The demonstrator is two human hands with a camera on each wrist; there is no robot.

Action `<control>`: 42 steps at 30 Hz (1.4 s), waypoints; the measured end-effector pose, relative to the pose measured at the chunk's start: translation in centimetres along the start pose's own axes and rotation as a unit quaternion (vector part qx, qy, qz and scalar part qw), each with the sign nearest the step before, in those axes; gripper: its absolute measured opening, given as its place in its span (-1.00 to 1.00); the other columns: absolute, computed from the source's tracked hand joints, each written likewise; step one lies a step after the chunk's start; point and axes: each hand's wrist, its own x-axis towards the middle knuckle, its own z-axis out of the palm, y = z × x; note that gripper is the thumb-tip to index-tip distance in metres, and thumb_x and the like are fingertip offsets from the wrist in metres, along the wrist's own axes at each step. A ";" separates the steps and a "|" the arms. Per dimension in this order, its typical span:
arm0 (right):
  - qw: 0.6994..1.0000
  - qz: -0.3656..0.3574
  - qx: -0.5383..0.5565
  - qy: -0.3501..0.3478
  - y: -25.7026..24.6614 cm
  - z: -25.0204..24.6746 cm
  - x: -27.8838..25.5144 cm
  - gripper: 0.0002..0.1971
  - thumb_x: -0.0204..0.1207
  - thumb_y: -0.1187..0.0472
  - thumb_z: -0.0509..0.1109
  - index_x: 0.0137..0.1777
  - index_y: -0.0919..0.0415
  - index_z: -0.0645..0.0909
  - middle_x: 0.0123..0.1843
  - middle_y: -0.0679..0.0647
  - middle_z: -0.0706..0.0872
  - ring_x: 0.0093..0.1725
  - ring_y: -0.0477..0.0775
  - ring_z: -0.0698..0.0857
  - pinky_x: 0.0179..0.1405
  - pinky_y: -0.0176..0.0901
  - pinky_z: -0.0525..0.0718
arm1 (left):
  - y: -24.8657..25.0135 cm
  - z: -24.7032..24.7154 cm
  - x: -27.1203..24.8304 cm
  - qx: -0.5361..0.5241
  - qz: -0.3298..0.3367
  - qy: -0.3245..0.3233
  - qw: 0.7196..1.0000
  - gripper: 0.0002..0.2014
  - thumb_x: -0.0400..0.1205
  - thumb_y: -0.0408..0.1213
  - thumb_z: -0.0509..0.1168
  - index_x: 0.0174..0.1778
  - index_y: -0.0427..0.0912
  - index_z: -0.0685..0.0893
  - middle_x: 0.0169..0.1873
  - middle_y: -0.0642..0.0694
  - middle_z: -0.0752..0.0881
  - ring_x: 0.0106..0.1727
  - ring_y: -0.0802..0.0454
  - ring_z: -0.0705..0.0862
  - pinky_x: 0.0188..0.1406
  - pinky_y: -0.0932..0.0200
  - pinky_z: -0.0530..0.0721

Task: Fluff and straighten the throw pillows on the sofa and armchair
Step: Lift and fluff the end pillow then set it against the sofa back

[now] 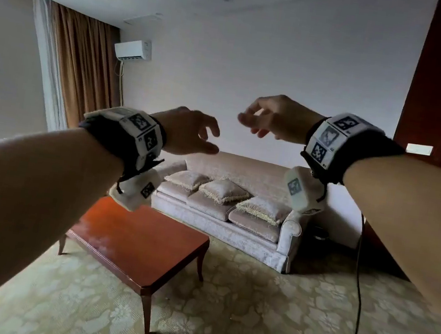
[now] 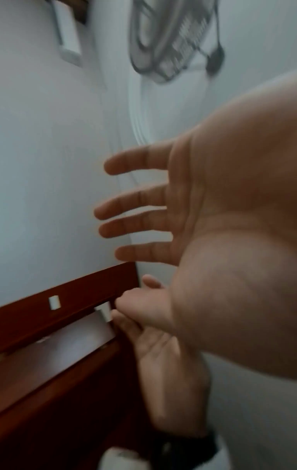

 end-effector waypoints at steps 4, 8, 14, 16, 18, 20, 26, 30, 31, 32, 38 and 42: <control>0.979 0.001 -0.197 -0.045 1.1 0.2 -0.6 -0.43 0.52 -0.38 0.39 0.41 -0.07 0.57 0.19 -0.09 0.67 0.17 0.00 0.64 0.28 0.02 0.58 | 0.8 0.8 0.5 0.107 0.025 -0.090 0.990 -0.53 0.68 0.18 0.28 0.50 0.17 0.53 0.25 0.16 0.78 0.32 0.04 0.69 0.46 -0.05 0.54; 0.954 -0.017 -0.284 -0.100 2.7 0.3 -1.0 -0.32 0.40 -0.36 0.53 0.46 -0.13 0.49 0.14 -0.12 0.69 0.17 0.00 0.67 0.31 0.10 0.65 | 2.0 1.9 1.8 0.155 0.035 -0.134 0.978 -0.52 0.68 0.20 0.26 0.52 0.20 0.49 0.21 0.18 0.79 0.29 0.04 0.66 0.44 -0.07 0.54; 0.885 -0.052 -0.441 -0.140 6.3 -0.6 -2.0 -0.15 0.30 -0.37 0.59 0.56 -0.22 0.35 0.30 -0.02 0.62 0.29 0.12 0.62 0.21 0.14 0.66 | 4.8 4.1 4.4 0.244 0.062 -0.137 0.958 -0.51 0.67 0.24 0.23 0.52 0.26 0.44 0.20 0.10 0.75 0.29 -0.03 0.67 0.35 -0.10 0.61; 0.859 -0.062 -0.484 -0.154 7.8 -1.2 -2.5 -0.15 0.37 -0.33 0.56 0.62 -0.19 0.30 0.39 -0.02 0.58 0.39 0.12 0.56 0.30 0.16 0.62 | 5.8 5.0 5.6 0.278 0.071 -0.131 0.949 -0.51 0.66 0.27 0.21 0.51 0.29 0.43 0.17 0.06 0.75 0.22 -0.07 0.71 0.28 -0.12 0.67; 0.847 -0.069 -0.503 -0.160 9.4 -1.8 -2.8 -0.16 0.41 -0.32 0.54 0.64 -0.19 0.29 0.42 0.00 0.57 0.42 0.13 0.55 0.35 0.19 0.61 | 7.0 5.8 6.6 0.297 0.086 -0.130 0.942 -0.51 0.66 0.27 0.20 0.52 0.28 0.42 0.17 0.04 0.76 0.19 -0.07 0.72 0.25 -0.11 0.68; 0.841 -0.069 -0.511 -0.164 11.2 -2.3 -2.8 -0.18 0.42 -0.32 0.53 0.63 -0.18 0.30 0.40 0.00 0.56 0.42 0.14 0.55 0.33 0.20 0.62 | 8.3 6.6 7.6 0.305 0.098 -0.128 0.939 -0.50 0.68 0.26 0.18 0.54 0.26 0.41 0.18 0.04 0.77 0.20 -0.07 0.73 0.24 -0.07 0.67; 0.860 -0.060 -0.476 -0.174 16.8 -2.6 -1.2 -0.26 0.43 -0.36 0.49 0.57 -0.20 0.39 0.37 -0.04 0.59 0.39 0.13 0.58 0.28 0.14 0.61 | 10.9 9.9 11.7 0.276 0.123 -0.135 0.944 -0.53 0.66 0.26 0.19 0.50 0.29 0.44 0.10 0.06 0.78 0.13 -0.06 0.73 0.21 -0.11 0.70; 0.874 -0.035 -0.449 -0.183 20.6 -1.6 1.8 -0.30 0.41 -0.41 0.46 0.52 -0.26 0.40 0.30 -0.07 0.63 0.32 0.11 0.62 0.28 0.15 0.64 | 9.9 12.5 15.7 0.254 0.124 -0.131 0.950 -0.53 0.66 0.24 0.21 0.49 0.27 0.47 0.13 0.05 0.77 0.15 -0.09 0.73 0.23 -0.10 0.68; 0.877 -0.026 -0.443 -0.187 21.6 -1.1 2.9 -0.31 0.41 -0.43 0.45 0.51 -0.28 0.41 0.28 -0.07 0.64 0.29 0.11 0.64 0.28 0.16 0.65 | 9.5 13.3 16.8 0.242 0.126 -0.132 0.953 -0.53 0.67 0.23 0.21 0.50 0.26 0.47 0.15 0.04 0.77 0.17 -0.09 0.72 0.25 -0.09 0.67; 0.879 -0.016 -0.438 -0.190 22.7 -0.6 4.1 -0.31 0.40 -0.44 0.44 0.50 -0.28 0.41 0.25 -0.07 0.65 0.25 0.10 0.65 0.27 0.17 0.66 | 9.0 14.3 18.1 0.232 0.128 -0.136 0.955 -0.53 0.67 0.22 0.22 0.50 0.24 0.49 0.18 0.05 0.76 0.19 -0.09 0.71 0.26 -0.07 0.65; 0.883 0.032 -0.423 -0.202 30.4 2.1 13.7 -0.37 0.44 -0.42 0.42 0.47 -0.23 0.46 0.10 -0.09 0.63 0.10 0.08 0.66 0.23 0.12 0.67 | 3.6 20.6 29.3 0.190 0.125 -0.153 0.962 -0.56 0.65 0.25 0.23 0.46 0.30 0.49 0.15 0.08 0.76 0.24 -0.07 0.68 0.29 -0.11 0.64; 0.877 0.053 -0.423 -0.219 35.1 2.4 21.9 -0.40 0.51 -0.37 0.39 0.48 -0.14 0.48 0.06 -0.11 0.70 0.01 0.00 0.60 0.20 0.05 0.66 | 0.5 24.2 38.6 0.177 0.148 -0.166 0.959 -0.53 0.68 0.22 0.22 0.51 0.25 0.48 0.16 0.11 0.77 0.16 0.02 0.64 0.18 0.04 0.57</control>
